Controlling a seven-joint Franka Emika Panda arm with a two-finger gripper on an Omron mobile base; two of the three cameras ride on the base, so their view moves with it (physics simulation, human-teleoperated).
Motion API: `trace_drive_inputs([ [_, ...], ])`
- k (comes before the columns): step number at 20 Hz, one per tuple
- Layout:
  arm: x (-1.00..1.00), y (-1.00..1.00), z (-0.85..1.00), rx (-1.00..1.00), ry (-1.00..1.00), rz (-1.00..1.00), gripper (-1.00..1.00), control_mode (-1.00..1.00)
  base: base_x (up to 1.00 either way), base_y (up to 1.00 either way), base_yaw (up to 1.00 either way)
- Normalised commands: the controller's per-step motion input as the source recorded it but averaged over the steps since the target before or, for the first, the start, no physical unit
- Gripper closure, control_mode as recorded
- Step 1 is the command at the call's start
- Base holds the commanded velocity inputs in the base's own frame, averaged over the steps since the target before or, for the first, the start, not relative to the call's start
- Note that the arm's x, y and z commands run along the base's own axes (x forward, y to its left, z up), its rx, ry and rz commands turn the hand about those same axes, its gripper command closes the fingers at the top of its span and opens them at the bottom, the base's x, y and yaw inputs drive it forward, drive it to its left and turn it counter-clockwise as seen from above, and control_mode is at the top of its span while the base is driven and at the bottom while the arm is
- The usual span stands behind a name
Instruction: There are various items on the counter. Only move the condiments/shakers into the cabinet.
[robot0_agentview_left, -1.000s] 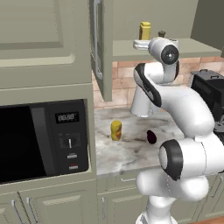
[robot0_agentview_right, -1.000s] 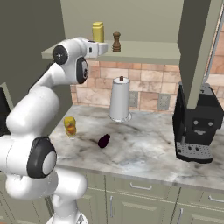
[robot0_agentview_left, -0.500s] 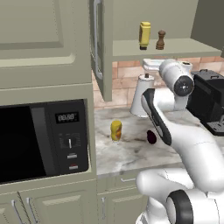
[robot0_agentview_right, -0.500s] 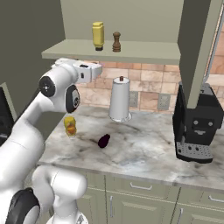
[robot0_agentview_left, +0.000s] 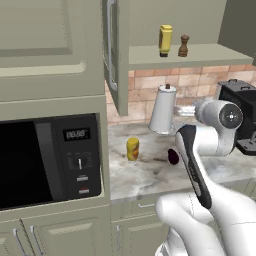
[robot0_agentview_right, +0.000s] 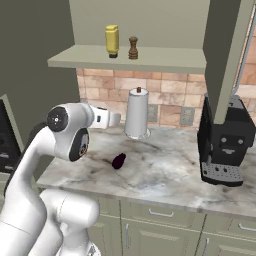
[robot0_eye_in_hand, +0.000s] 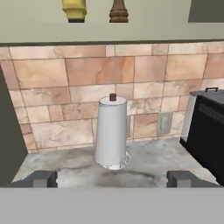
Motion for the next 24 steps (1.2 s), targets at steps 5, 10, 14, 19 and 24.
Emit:
trace_drive_inputs([
  [5, 0.01, -0.34, -0.95, 0.0, 0.66, 0.2, -1.0, -1.0, 0.0, 0.0, 0.0],
  [10, 0.28, -0.26, -0.19, 0.07, 0.09, 0.14, -1.0, -1.0, 0.0, 0.0, 0.0],
  [14, 0.18, -0.04, -0.16, 0.16, 0.0, 0.33, -1.0, -1.0, 0.0, 0.0, 0.0],
  [19, 0.18, 0.02, -0.24, 0.18, 0.0, 0.54, -1.0, -1.0, 0.0, 0.0, 0.0],
  [24, 0.36, 0.35, -0.28, 0.06, -0.03, 0.46, -1.0, -1.0, 0.0, 0.0, 0.0],
])
